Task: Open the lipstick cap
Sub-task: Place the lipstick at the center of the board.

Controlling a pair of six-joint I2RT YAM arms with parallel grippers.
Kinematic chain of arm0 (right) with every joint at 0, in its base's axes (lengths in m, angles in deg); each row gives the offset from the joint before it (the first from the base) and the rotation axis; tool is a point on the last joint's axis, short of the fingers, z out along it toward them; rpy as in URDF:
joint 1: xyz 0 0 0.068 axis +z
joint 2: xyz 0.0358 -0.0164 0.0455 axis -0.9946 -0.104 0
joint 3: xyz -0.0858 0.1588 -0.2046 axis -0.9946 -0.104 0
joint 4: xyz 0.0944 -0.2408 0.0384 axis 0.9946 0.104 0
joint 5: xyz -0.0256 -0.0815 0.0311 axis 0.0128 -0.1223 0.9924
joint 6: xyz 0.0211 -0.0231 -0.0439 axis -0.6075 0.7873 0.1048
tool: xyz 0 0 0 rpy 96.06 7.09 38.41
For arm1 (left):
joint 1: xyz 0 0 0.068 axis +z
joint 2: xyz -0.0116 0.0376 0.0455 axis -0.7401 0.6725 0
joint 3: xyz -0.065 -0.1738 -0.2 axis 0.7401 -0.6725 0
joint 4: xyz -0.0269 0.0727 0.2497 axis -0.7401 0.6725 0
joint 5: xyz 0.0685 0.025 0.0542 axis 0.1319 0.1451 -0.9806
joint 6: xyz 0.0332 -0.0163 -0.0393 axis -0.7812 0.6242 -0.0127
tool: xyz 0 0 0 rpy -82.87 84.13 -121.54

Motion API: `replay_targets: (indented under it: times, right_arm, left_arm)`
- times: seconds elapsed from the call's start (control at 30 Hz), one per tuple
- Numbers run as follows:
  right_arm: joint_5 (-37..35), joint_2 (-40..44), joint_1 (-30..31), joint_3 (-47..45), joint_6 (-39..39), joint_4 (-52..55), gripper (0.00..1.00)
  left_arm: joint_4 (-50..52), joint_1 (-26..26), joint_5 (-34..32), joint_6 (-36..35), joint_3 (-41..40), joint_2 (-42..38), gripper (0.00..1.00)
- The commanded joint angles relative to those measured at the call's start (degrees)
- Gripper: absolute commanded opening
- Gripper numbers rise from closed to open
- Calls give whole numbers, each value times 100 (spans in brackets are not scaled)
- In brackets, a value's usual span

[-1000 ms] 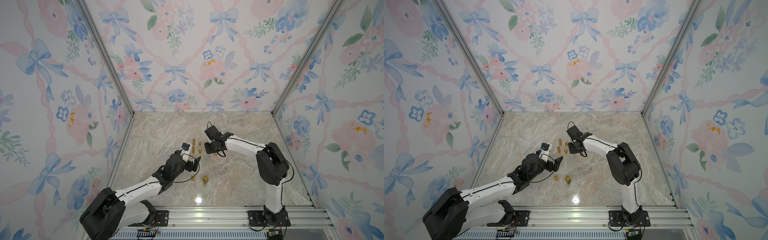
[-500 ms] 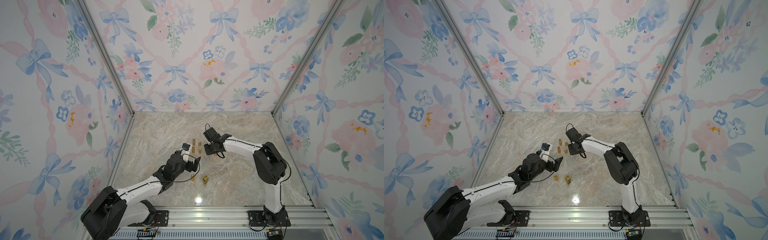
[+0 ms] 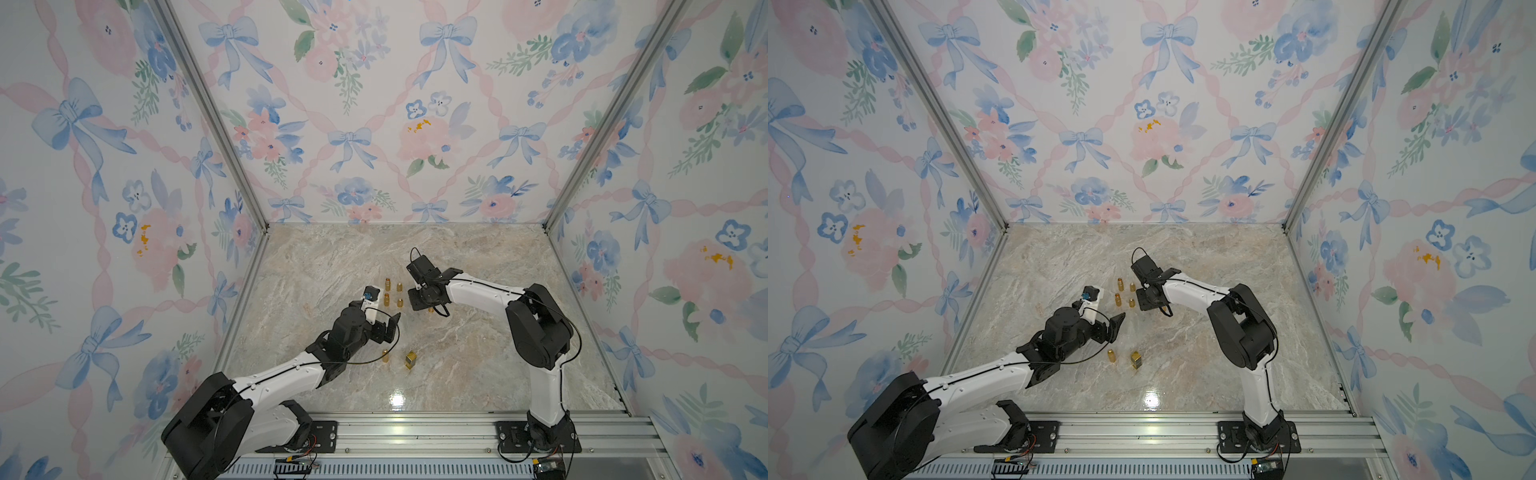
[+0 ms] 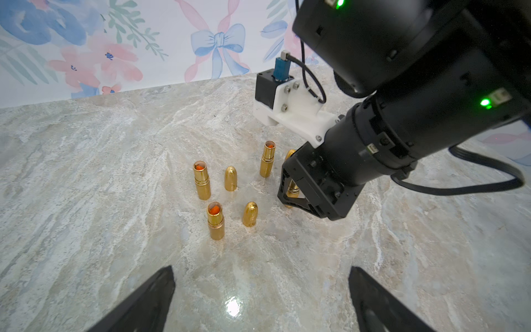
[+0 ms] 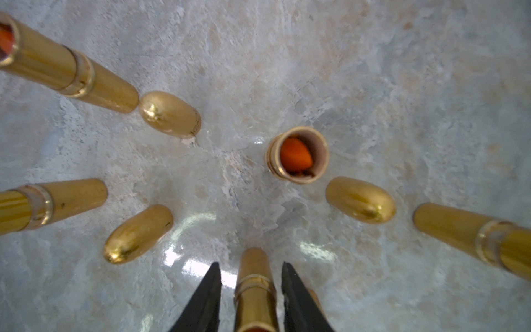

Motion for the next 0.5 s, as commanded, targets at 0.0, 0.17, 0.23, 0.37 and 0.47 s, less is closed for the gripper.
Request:
replay_targets:
  times: [0.0, 0.17, 0.23, 0.37, 0.47]
  right_arm:
    - [-122, 197, 72, 239, 11, 381, 43]
    - [-124, 372, 107, 442, 2, 690, 48]
    - [-127, 469, 147, 501, -17, 842, 49]
    - [-132, 721, 249, 645, -81, 1283, 55]
    - [-121, 919, 375, 798, -166, 1666, 58]
  left_arm:
    - [42, 57, -146, 99, -14, -200, 98]
    - [85, 86, -253, 202, -114, -401, 98]
    - [155, 93, -369, 258, -145, -513, 98]
    - [405, 155, -677, 393, -194, -803, 98]
    - [774, 197, -982, 521, -123, -982, 98]
